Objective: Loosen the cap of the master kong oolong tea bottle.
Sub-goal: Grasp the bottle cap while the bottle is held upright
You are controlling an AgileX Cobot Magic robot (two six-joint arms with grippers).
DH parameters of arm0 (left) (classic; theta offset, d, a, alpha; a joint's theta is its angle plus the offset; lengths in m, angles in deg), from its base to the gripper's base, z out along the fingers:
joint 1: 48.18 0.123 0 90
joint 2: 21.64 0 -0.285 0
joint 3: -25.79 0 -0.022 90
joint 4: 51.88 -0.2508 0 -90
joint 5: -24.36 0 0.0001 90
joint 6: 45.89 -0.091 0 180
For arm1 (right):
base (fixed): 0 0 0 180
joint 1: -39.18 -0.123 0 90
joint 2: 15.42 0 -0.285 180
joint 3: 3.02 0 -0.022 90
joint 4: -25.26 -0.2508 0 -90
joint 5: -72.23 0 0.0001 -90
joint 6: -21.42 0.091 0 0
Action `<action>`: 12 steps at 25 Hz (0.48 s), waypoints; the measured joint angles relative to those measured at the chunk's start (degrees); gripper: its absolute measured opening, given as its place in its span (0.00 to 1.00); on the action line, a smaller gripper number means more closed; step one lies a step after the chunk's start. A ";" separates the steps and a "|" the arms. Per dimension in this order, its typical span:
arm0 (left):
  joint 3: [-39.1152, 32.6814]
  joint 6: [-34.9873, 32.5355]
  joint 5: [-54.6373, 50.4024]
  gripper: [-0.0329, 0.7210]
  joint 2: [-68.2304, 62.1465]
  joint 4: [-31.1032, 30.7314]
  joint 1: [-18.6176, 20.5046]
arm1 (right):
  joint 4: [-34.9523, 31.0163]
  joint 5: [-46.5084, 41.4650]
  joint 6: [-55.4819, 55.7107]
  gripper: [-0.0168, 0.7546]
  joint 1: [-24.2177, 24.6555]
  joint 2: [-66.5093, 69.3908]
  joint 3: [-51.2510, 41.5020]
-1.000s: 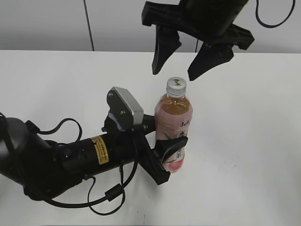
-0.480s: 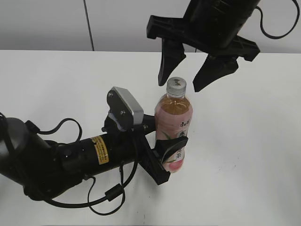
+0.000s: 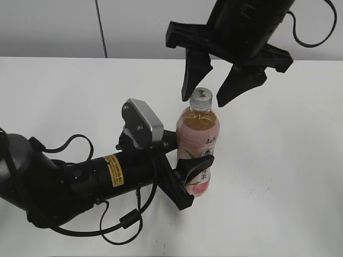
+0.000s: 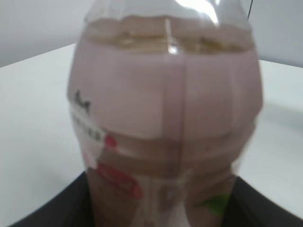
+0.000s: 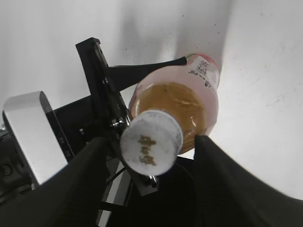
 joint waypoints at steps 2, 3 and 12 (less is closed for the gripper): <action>0.00 0.00 0.00 0.55 0.00 0.00 0.00 | 0.00 0.00 0.00 0.59 0.00 0.69 0.00; 0.00 0.00 0.00 0.55 0.00 0.00 0.00 | 0.00 0.00 0.00 0.59 0.00 0.83 0.00; 0.00 0.00 0.00 0.55 0.00 0.00 0.00 | 0.12 0.00 -1.96 0.39 0.00 0.94 0.00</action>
